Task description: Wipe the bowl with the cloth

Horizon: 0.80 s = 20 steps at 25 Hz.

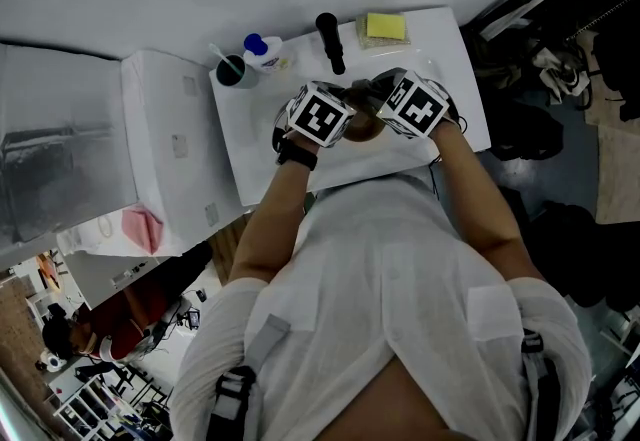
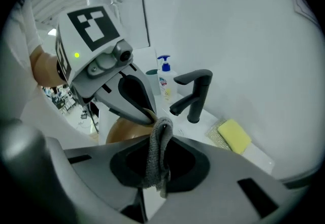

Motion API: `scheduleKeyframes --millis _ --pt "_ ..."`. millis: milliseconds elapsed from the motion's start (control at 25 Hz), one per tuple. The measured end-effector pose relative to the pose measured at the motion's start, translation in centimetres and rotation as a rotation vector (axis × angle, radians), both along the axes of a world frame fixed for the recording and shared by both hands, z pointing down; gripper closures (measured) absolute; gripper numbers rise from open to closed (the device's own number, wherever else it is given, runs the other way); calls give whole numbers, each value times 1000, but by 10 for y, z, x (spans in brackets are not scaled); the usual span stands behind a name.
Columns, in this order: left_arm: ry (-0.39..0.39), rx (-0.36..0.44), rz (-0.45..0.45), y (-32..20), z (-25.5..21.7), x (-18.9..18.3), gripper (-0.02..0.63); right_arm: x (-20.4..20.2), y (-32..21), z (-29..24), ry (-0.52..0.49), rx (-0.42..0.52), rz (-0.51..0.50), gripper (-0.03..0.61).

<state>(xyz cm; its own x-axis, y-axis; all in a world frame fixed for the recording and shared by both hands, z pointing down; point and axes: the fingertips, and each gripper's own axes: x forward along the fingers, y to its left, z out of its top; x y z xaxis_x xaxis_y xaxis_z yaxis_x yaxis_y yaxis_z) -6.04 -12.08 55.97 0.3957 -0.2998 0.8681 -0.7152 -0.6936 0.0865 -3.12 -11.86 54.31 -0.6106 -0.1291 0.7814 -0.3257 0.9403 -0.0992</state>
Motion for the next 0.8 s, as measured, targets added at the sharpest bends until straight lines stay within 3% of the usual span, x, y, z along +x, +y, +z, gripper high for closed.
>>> scheduleKeyframes --millis 280,480,600,800 --pt "60 20 -71 -7 -6 -4 595 5 -5 -3 -60 -45 89 516" --pt "101 13 -83 -5 -7 -1 594 10 -7 1 -18 -49 92 522" --pt "83 5 -20 1 -3 6 580 12 -8 2 42 -7 45 531" --pt "-34 -14 104 10 5 10 549 6 -3 0 172 115 -143 531"
